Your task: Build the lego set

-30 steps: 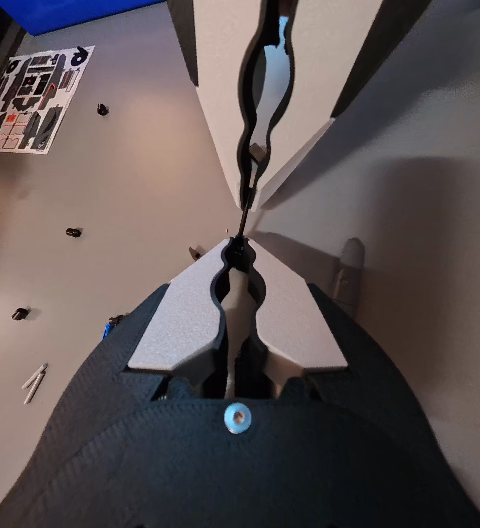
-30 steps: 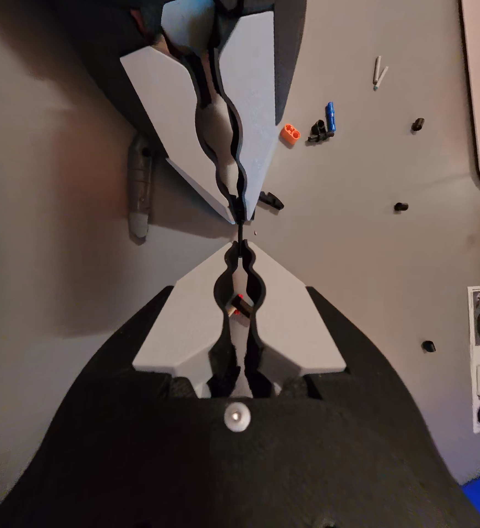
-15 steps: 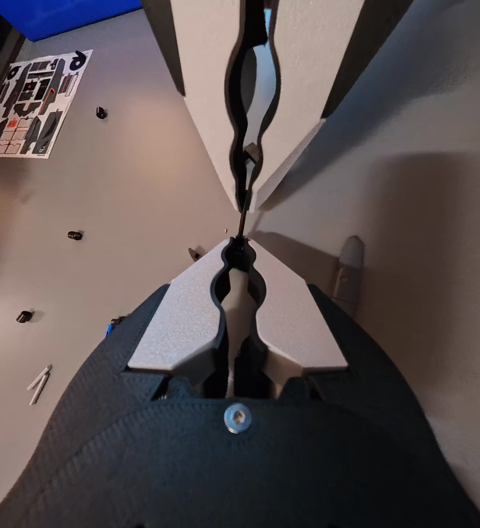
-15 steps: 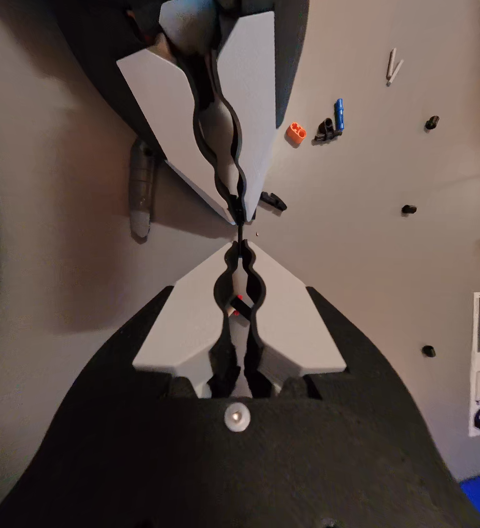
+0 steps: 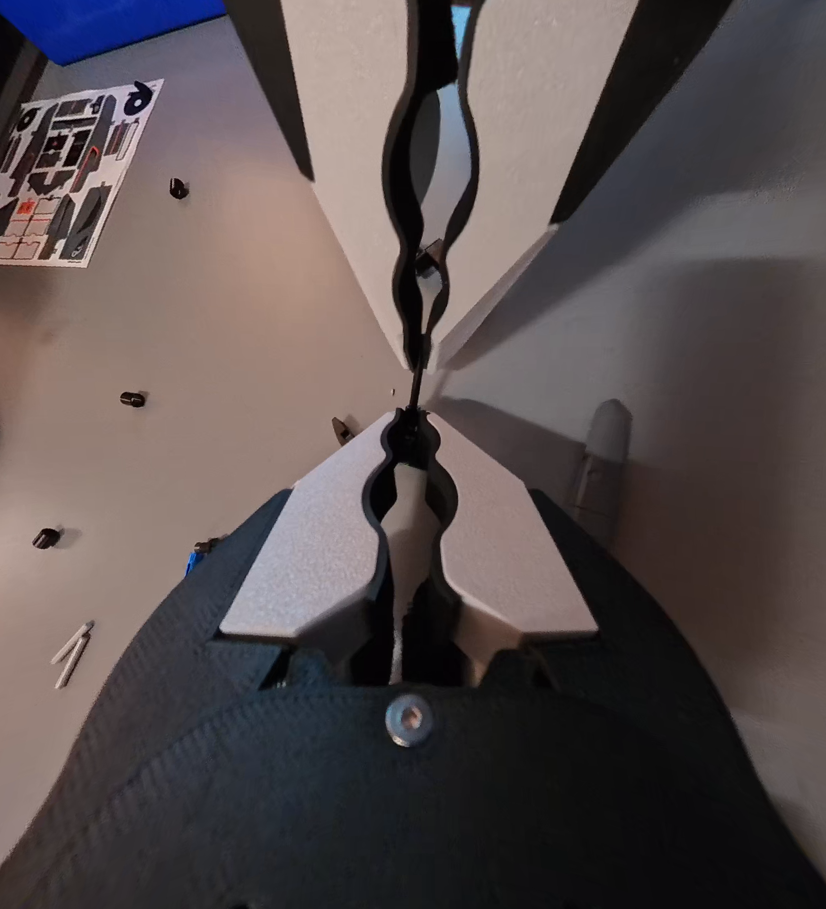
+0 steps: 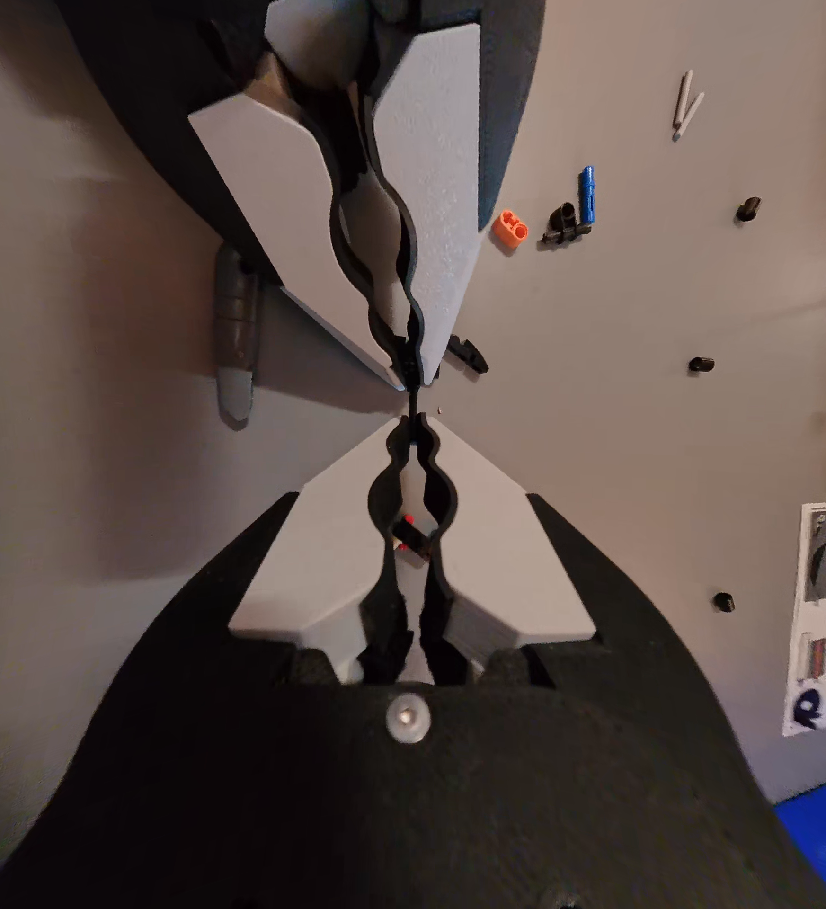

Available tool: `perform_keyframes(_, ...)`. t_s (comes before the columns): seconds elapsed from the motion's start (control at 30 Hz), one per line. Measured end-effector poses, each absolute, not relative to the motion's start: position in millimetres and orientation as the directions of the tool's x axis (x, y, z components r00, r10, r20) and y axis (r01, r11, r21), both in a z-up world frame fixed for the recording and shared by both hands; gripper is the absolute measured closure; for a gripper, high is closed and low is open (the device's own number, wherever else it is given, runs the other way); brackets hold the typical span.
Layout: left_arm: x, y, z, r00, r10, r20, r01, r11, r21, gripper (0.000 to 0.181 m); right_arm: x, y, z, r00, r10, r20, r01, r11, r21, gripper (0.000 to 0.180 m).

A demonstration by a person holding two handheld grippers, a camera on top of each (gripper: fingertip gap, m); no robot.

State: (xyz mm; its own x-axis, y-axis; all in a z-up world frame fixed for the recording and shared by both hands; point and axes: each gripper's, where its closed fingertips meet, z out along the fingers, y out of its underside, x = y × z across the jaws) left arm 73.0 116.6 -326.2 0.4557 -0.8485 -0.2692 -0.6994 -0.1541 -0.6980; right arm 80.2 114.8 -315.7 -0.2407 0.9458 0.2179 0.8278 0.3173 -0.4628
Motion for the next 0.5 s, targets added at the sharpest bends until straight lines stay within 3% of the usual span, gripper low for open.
perform_keyframes(0.13,76.7,113.2,-325.1,0.442,-0.85,-0.285,-0.707,-0.135,-0.695,0.178,82.7,113.8,-312.9,-0.191,0.972,0.134,0.801,0.233,-0.552,0.178)
perform_keyframes(0.27,76.0,114.9,-322.1,0.445,-0.842,-0.305,-0.708,-0.122,-0.695,0.178,89.7,115.5,-305.7,-0.116,0.993,0.028,0.777,0.108,-0.62,0.16)
perform_keyframes(0.4,80.0,114.3,-319.1,0.43,-0.836,-0.342,-0.717,-0.086,-0.691,0.177,84.5,112.0,-305.4,-0.106,0.994,-0.018,0.736,0.066,-0.673,0.177)
perform_keyframes(0.5,79.2,114.3,-319.2,0.434,-0.833,-0.342,-0.715,-0.088,-0.693,0.177,82.6,110.9,-305.6,-0.109,0.993,-0.046,0.72,0.047,-0.692,0.179)
